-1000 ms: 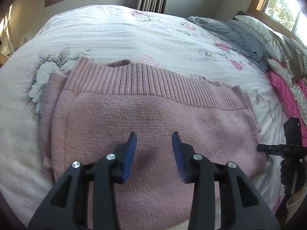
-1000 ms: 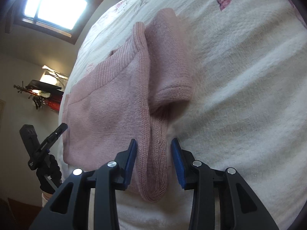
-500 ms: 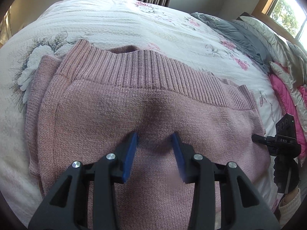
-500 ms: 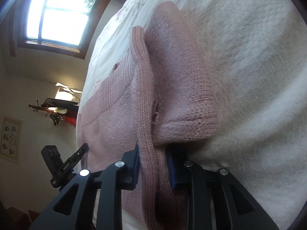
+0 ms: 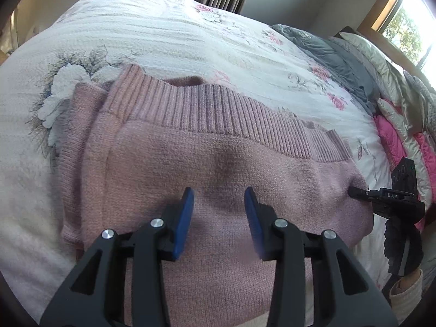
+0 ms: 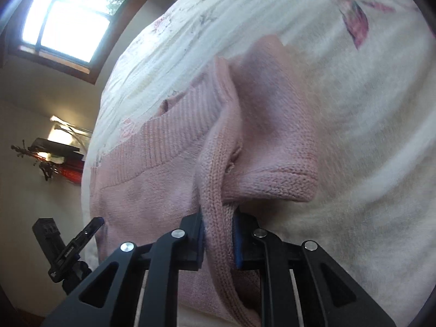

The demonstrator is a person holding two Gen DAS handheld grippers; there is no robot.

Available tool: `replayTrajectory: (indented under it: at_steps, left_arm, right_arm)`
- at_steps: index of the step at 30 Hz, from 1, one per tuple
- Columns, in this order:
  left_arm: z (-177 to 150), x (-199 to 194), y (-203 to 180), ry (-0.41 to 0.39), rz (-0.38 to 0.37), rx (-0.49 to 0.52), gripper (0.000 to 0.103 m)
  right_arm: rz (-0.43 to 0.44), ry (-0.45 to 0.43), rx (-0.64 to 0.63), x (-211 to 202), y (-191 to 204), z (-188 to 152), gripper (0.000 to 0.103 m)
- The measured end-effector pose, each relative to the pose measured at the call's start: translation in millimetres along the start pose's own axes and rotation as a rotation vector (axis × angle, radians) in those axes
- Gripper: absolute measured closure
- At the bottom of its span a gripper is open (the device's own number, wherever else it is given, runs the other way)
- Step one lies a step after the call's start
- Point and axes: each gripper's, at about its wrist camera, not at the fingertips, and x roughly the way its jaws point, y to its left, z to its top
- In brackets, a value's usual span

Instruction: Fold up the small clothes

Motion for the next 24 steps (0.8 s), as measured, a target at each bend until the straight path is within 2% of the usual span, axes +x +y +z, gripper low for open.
replayTrajectory:
  at_steps: [5,8,15,18,21,23,24]
  left_arm:
    - [-0.7,-28.6,18.3,-0.044,0.003,-0.025,0.064]
    - [-2.8,-42.4,28.7,-0.067,0.01,-0.037,0.064]
    - [-7.2,-65.7,58.5,-0.11,-0.003,-0.104,0.063]
    - [-9.2,-70.5,69.1,-0.119,-0.011,-0.133,0.063]
    - [-10.5,-73.4,78.0,-0.125,-0.022,-0.155,0.063]
    - [-11.2,-73.8,82.7,-0.123,-0.037,-0.168,0.063]
    - [-11.3,-73.4,84.0,-0.122,-0.043,-0.173,0.063]
  right_arm:
    - [-0.086,-0.042,-0.204,-6.8,87.6,5.1,0.087]
    - [-0.091,-0.047,-0.34,-0.7,146.2,0.3,0.087]
    - [-0.114,0.021,-0.624,52.7,253.4,-42.9,0.087]
    - [-0.121,0.085,-0.694,84.2,276.4,-67.1,0.087]
    - [-0.154,0.129,-0.745,110.9,282.7,-87.5,0.083]
    - [-0.125,0.15,-0.747,117.2,279.6,-95.1,0.074]
    - [-0.078,0.167,-0.733,117.6,276.7,-96.9,0.068]
